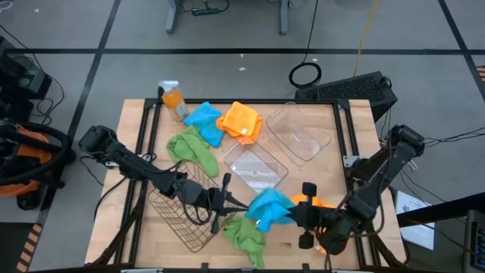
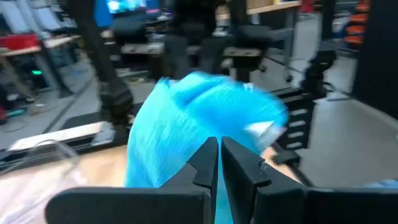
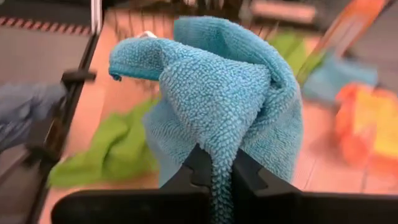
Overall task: Sort microfiber towel by color & place in baskets
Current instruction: Put the bottom blue microfiber towel into the wire basket
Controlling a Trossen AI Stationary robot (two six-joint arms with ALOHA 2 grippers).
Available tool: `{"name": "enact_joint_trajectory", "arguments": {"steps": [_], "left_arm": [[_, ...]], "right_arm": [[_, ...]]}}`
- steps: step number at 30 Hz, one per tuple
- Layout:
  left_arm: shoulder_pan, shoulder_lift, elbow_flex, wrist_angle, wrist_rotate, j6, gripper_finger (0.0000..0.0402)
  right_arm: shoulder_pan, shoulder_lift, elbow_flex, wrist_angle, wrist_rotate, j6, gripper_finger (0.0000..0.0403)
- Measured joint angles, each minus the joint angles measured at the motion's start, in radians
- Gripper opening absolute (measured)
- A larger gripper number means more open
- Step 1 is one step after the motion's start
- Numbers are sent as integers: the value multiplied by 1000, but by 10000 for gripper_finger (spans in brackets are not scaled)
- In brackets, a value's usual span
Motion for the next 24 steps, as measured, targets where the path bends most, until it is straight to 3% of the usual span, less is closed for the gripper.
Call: {"name": "enact_joint_trajectory", "arguments": {"steps": [5, 10, 17, 24], "left_arm": [[-6, 0, 0, 2, -27, 2, 54], [-14, 0, 0, 21, -47, 5, 131], [-21, 0, 0, 42, -67, 2, 254], [-50, -2, 3, 64, -127, 42, 324]], "right_arm": [[26, 0, 0, 108, 167, -164, 6], [26, 0, 0, 152, 283, -242, 6], [25, 0, 0, 178, 293, -248, 7], [2, 3, 0, 186, 296, -243, 8]]}}
